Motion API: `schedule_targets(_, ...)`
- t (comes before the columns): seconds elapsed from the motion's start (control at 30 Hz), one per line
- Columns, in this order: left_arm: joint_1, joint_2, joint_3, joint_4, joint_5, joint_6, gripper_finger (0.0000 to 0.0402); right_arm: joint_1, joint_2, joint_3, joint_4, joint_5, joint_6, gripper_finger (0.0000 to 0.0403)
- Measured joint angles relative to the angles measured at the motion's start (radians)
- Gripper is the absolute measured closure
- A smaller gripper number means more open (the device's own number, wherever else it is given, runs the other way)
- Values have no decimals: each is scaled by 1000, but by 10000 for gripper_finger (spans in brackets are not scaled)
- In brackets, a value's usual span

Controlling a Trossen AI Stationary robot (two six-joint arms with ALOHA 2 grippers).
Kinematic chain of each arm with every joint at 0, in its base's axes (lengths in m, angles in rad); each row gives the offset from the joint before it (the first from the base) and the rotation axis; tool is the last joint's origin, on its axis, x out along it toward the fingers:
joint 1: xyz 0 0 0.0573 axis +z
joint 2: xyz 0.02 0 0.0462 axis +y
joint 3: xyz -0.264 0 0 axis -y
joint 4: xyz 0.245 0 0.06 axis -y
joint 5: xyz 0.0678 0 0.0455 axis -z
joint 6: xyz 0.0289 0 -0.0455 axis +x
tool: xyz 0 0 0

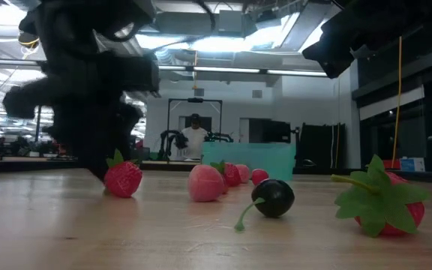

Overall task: Pick and placing Produce into tupperware
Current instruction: Put the pink peach into the blue bin

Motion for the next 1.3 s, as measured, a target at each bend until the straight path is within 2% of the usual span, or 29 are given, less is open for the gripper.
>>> schedule_targets(0.17,0,15,3,2,-1,1,187,0,0,0,0,0,0,199)
schedule_targets(0.3,4,15,3,4,0,1,203,0,0,0,0,0,-1,199)
schedule_targets(0.4,6,15,2,6,8,0,233,0,0,0,0,0,-1,199)
schedule_targets(0.6,8,15,2,6,25,0,323,0,0,0,-1,0,0,198)
schedule_targets(0.97,11,-27,-3,-37,27,1,323,0,0,0,-15,0,-3,199)
schedule_targets(1.3,10,-181,-2,-99,-3,2,323,0,0,0,-22,1,-8,198)
